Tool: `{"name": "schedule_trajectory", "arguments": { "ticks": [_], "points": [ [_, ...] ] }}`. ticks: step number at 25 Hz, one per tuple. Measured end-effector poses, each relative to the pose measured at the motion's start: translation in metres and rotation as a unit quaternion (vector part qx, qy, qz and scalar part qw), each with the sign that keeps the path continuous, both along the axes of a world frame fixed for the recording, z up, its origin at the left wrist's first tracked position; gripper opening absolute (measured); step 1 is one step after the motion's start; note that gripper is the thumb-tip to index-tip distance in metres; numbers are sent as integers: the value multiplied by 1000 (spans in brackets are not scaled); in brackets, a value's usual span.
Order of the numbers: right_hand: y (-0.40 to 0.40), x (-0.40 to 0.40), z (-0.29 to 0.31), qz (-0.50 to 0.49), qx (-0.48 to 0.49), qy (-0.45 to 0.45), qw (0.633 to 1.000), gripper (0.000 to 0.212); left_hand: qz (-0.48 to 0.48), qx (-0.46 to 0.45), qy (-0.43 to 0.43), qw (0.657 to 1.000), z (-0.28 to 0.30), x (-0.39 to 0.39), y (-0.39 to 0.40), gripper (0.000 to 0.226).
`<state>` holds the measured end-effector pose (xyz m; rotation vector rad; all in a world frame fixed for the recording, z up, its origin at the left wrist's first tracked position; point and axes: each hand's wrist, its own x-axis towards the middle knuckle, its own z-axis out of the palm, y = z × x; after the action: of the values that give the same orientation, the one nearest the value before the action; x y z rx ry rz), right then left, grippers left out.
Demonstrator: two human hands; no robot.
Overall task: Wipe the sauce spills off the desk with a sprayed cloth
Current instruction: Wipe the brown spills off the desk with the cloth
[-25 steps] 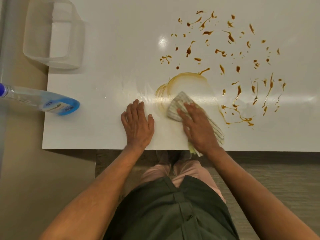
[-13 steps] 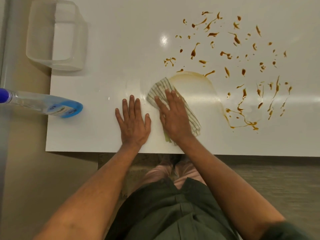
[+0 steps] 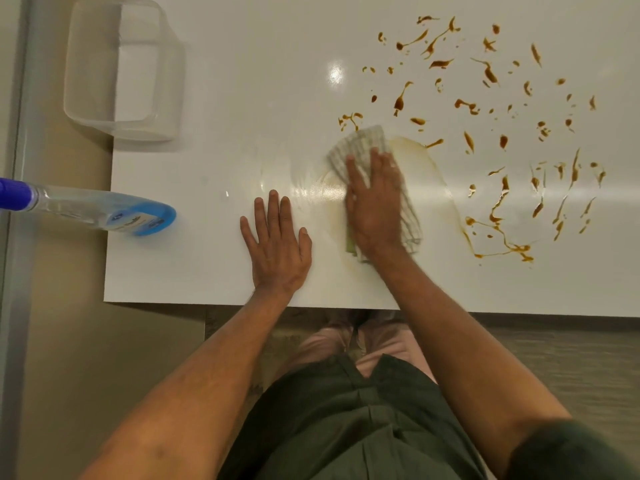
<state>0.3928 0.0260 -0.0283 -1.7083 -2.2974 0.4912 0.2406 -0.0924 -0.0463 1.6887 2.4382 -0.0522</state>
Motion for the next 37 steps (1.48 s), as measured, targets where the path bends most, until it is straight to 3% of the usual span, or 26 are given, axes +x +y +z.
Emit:
{"name": "schedule_trajectory", "arguments": {
  "ticks": [3, 6, 10, 14, 18, 22, 25, 29, 33, 37],
  "points": [
    [-50, -2, -4, 123, -10, -4, 992, 57, 4, 3, -16, 1000, 3, -2, -1, 70],
    [-105, 77, -12, 215, -6, -51, 975, 58, 3, 0, -16, 1000, 6, -1, 0, 72],
    [-73, 151, -10, 94, -27, -75, 992, 58, 3, -14, -3, 1000, 5, 0, 0, 73],
    [-16, 70, -7, -21, 1, -40, 999, 55, -1, -15, 1, 1000, 3, 1, 0, 74],
    [-29, -4, -3, 80, 4, -8, 997, 56, 9, -6, -14, 1000, 5, 0, 0, 71],
    [-115, 73, -15, 230, 5, -38, 972, 60, 9, 2, -25, 1000, 6, -1, 0, 71],
    [-127, 135, -20, 274, 1, -65, 960, 60, 9, 2, -20, 1000, 5, 0, -1, 70],
    [-107, 102, -16, 272, 4, -83, 959, 59, 9, 2, -21, 1000, 4, 0, 0, 71],
    [-47, 35, -14, 329, 10, -45, 943, 56, 11, 16, -28, 999, 2, -1, -1, 68],
    [41, -26, -6, 231, 20, -8, 973, 53, 18, 27, -16, 999, -1, 0, -1, 67]
  ]
}}
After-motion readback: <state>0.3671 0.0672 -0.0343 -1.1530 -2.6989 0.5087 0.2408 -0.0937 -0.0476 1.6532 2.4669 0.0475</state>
